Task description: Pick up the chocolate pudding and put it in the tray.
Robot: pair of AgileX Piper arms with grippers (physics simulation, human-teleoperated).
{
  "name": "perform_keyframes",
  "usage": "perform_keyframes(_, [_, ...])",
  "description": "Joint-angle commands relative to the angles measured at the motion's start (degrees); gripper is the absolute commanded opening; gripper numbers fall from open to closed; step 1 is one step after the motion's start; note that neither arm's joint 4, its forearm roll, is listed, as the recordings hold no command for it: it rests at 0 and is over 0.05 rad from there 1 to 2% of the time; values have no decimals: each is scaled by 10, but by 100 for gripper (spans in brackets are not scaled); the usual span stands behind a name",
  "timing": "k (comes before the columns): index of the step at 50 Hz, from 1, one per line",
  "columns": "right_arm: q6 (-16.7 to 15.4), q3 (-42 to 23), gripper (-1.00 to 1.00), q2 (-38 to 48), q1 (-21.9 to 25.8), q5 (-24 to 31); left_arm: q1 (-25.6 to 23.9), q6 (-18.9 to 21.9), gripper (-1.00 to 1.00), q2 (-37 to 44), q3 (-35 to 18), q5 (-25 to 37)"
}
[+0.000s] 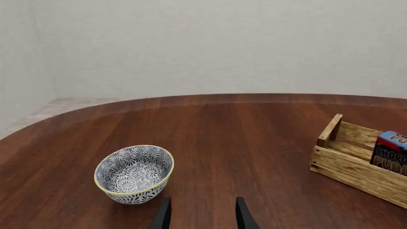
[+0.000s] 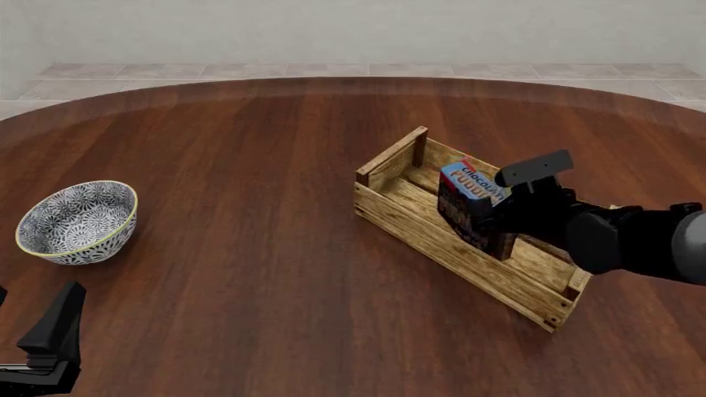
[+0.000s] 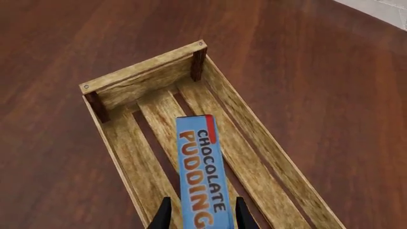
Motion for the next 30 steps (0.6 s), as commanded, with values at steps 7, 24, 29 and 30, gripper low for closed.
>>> perform_keyframes(7, [-6, -18, 100, -43, 3, 43, 0, 0, 100, 0, 0, 0])
perform_keyframes(24, [-4, -29, 100, -128, 8, 107, 0, 0, 100, 0, 0, 0])
perform_keyframes(29, [-7, -34, 100, -162, 4, 131, 0, 0, 100, 0, 0, 0])
perform_keyframes(30, [-7, -34, 100, -162, 4, 131, 0, 0, 100, 0, 0, 0])
